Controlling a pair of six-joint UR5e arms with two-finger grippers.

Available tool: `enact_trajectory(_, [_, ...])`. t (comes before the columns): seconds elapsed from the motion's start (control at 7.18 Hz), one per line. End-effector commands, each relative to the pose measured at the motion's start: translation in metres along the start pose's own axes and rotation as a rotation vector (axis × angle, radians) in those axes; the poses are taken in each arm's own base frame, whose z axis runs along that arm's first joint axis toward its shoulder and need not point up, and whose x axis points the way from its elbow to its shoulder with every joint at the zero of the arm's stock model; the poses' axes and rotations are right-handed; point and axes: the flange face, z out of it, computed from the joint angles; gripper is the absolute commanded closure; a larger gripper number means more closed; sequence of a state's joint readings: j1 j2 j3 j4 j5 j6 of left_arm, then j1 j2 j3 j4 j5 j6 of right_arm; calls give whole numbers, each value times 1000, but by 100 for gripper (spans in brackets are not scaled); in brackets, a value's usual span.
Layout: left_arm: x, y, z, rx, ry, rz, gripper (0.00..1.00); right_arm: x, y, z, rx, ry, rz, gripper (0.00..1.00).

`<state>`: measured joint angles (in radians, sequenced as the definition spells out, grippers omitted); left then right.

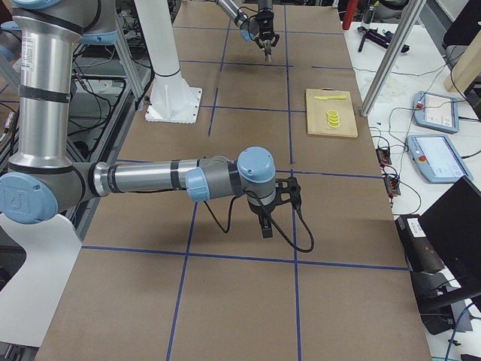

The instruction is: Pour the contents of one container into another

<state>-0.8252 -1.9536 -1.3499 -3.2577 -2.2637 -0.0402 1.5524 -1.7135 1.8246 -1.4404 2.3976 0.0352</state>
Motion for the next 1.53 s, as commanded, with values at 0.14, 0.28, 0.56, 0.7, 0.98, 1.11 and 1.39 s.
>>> enact_trajectory(0.14, [-18, -28, 46, 5, 21, -69, 100, 0, 1, 0, 0, 0, 2, 0])
enact_trajectory(0.28, [-7, -37, 67, 32, -4, -114, 100, 0, 1, 0, -1, 0, 3, 0])
enact_trajectory(0.56, [43, -62, 115, 114, -56, -189, 100, 2, 2, 0, 0, 1, 6, 0])
enact_trajectory(0.7, [57, -64, 126, 118, -37, -202, 100, 1, 1, -1, 3, -1, 8, 0])
enact_trajectory(0.98, [68, -76, 143, 130, -9, -188, 100, -1, -1, -4, 15, 1, -5, 0])
enact_trajectory(1.11, [64, -84, 153, 117, -12, -143, 100, 0, -1, -3, 17, 2, -6, 0])
enact_trajectory(1.39, [59, -85, 160, 72, -17, -128, 100, -1, -1, -3, 18, 0, -6, 0])
